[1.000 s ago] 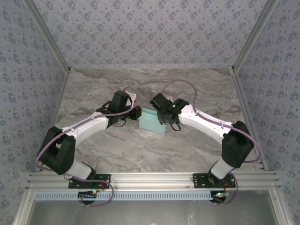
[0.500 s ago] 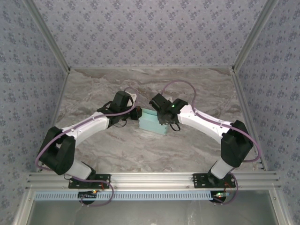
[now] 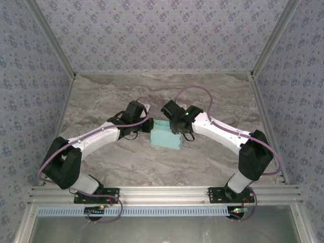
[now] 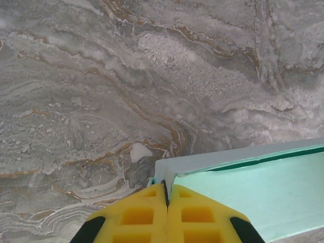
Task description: Fold the paper box
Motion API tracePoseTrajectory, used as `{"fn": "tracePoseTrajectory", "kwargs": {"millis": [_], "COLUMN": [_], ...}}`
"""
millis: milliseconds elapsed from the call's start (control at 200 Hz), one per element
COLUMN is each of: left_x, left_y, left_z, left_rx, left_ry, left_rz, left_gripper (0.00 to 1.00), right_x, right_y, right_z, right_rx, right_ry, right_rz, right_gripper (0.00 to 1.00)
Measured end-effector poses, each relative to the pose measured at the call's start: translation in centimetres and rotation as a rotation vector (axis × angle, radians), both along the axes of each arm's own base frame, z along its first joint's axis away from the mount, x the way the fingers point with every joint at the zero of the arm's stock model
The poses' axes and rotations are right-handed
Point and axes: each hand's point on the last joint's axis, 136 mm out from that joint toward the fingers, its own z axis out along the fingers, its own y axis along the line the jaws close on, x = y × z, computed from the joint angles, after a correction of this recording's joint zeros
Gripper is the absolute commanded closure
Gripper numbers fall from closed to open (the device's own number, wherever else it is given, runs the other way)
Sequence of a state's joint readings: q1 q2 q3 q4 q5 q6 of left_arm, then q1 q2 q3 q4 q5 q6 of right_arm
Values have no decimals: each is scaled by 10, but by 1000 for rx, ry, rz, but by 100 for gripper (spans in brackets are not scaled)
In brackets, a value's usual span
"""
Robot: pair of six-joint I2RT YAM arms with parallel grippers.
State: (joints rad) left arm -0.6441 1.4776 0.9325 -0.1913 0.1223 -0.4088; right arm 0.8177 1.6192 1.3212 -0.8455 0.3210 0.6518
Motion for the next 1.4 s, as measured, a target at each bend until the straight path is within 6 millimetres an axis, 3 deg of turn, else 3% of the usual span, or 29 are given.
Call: {"fn": "tracePoseTrajectory", "kwargs": {"millis": [295, 405, 465, 640, 924, 1399], "left_x": [-5, -6, -7, -7, -11, -9], "left_y": [3, 4, 6, 12, 15, 17], "left_z": [3, 7, 10, 20, 13, 13], "left_rx": [32, 40, 43, 50, 67, 72], "left_ry": [-20, -34, -45, -83, -82, -86], "left_rz": [15, 22, 27, 50, 58, 82], "left_gripper": [100, 100, 100, 100, 100, 100], "right_x": [-1, -2, -1, 3, 3, -2], "right_y": [0, 2, 4, 10, 9, 14], "right_z": [-1, 0, 4, 14, 13, 2], "right_rx": [7, 20, 36, 63, 68, 136], "right_ry": [6, 13, 12, -6, 3, 55], "right_rz": [-15, -17, -23, -27, -35, -73], "right_gripper": [71, 59, 58, 63, 67, 63]}}
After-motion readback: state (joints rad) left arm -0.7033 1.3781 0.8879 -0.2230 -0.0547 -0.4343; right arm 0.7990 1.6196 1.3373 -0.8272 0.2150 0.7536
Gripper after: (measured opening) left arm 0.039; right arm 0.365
